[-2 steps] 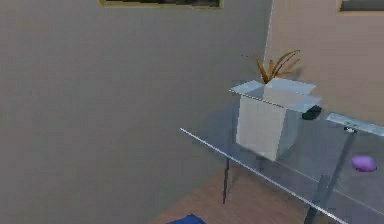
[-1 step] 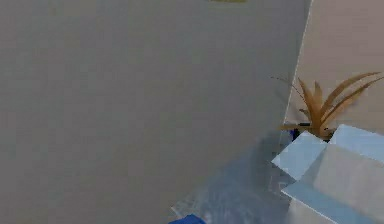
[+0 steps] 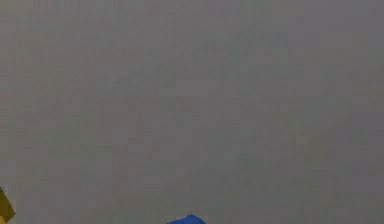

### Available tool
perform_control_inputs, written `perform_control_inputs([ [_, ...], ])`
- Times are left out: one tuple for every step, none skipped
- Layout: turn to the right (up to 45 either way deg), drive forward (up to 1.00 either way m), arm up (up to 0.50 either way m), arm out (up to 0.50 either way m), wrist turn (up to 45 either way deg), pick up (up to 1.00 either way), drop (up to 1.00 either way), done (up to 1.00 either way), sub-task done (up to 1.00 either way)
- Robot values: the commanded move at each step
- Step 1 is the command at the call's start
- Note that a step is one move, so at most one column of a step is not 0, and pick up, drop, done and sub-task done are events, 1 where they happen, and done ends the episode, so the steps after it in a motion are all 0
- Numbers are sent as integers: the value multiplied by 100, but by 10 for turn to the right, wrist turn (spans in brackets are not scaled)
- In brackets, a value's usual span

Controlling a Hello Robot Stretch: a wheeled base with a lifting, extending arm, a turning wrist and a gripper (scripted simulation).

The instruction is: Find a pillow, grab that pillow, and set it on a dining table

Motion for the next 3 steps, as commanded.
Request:
perform_control_inputs([
  [-450,0,0,0,0,0,0,0,0],
  [-450,0,0,0,0,0,0,0,0],
  [-360,0,0,0,0,0,0,0,0],
])
